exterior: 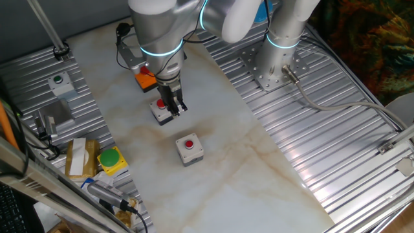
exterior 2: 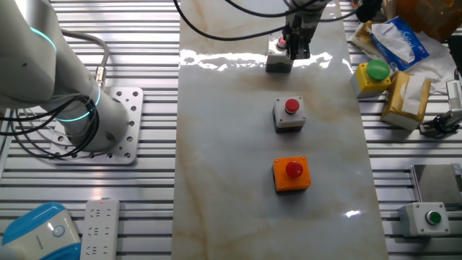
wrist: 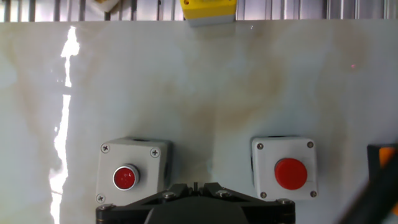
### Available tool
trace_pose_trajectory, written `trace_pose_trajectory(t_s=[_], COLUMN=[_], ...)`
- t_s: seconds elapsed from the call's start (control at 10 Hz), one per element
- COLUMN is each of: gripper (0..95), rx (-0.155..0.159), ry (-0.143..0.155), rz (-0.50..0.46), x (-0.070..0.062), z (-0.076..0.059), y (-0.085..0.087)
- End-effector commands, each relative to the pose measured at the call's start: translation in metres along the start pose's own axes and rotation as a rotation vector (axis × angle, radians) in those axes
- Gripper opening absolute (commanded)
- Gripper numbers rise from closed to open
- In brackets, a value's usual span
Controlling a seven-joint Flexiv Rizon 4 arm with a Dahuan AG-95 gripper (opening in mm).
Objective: Press three buttons from left to right in sequence
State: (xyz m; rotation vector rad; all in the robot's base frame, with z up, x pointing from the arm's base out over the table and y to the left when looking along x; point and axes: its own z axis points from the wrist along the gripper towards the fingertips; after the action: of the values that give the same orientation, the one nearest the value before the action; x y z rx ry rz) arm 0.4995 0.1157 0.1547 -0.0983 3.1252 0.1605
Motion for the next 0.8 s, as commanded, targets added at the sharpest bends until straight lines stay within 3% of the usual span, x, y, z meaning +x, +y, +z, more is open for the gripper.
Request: trace_pose_trajectory(t_s=[0.1, 0.8], gripper=[0.0, 0.0], rx=[-0.001, -0.010], ry=[-0.002, -0.003], rz=[0.000, 0.015], x=[0.0007, 0.0003], z=[0.0000, 0.0002], y=[-0.0001, 0.0004])
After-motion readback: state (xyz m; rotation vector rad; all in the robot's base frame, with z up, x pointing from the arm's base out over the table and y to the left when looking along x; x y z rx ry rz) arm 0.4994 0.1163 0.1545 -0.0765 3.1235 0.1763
